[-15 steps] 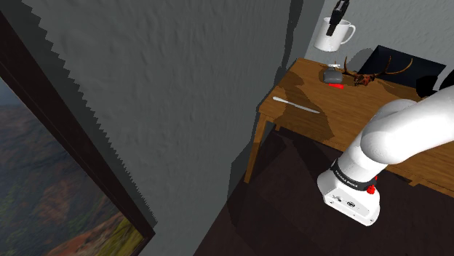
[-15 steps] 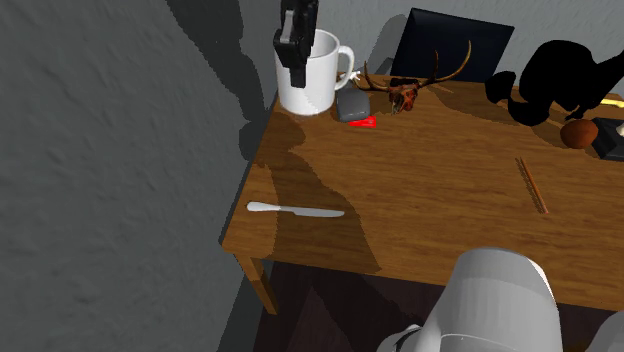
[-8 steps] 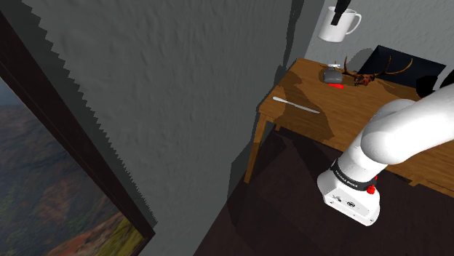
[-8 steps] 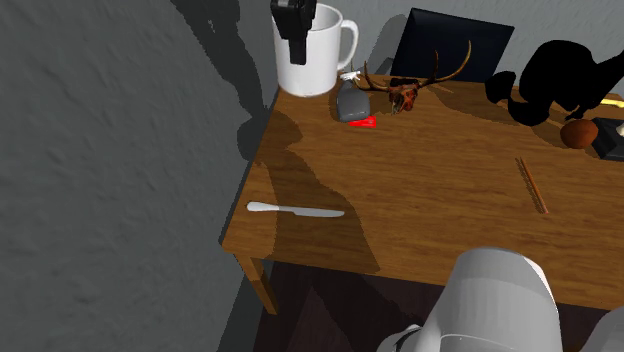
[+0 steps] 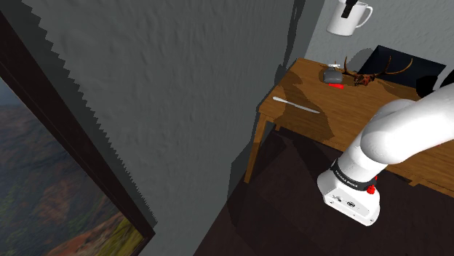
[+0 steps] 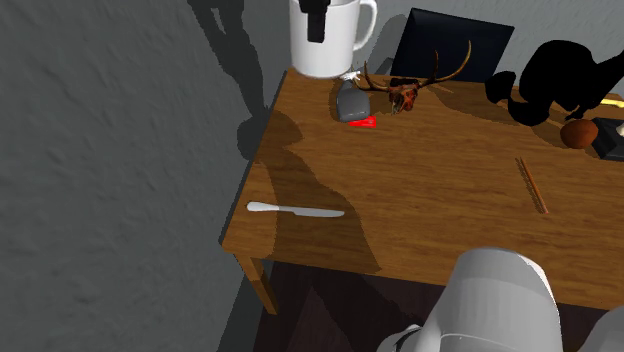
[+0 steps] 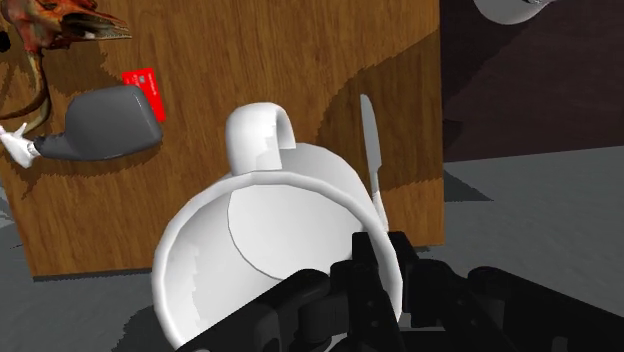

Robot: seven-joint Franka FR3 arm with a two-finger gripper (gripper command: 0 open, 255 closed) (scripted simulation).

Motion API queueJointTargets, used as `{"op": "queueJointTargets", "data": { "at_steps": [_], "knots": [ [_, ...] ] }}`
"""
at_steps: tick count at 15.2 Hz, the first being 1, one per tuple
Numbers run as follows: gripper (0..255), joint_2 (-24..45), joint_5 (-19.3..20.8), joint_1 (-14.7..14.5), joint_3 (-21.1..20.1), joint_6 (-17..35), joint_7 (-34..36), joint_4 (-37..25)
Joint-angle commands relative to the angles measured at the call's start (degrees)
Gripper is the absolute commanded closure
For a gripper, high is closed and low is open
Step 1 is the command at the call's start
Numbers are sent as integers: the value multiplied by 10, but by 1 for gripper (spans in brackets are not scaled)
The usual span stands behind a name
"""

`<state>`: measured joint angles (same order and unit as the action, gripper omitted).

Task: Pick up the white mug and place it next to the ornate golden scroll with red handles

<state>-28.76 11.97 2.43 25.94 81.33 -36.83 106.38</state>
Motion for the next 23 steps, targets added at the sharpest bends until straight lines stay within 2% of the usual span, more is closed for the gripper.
{"op": "queueJointTargets", "data": {
  "at_steps": [1, 8, 14, 19, 23],
  "knots": [
    [255, -7, 11, 7, 17, -6, -25, -3],
    [255, -19, 47, 28, 89, -17, -121, -23],
    [255, -4, 70, 35, 167, -21, -211, -64],
    [255, 29, 75, 25, 251, -21, -295, -117],
    [255, 73, 61, -2, 346, -19, -371, -172]
  ]
}}
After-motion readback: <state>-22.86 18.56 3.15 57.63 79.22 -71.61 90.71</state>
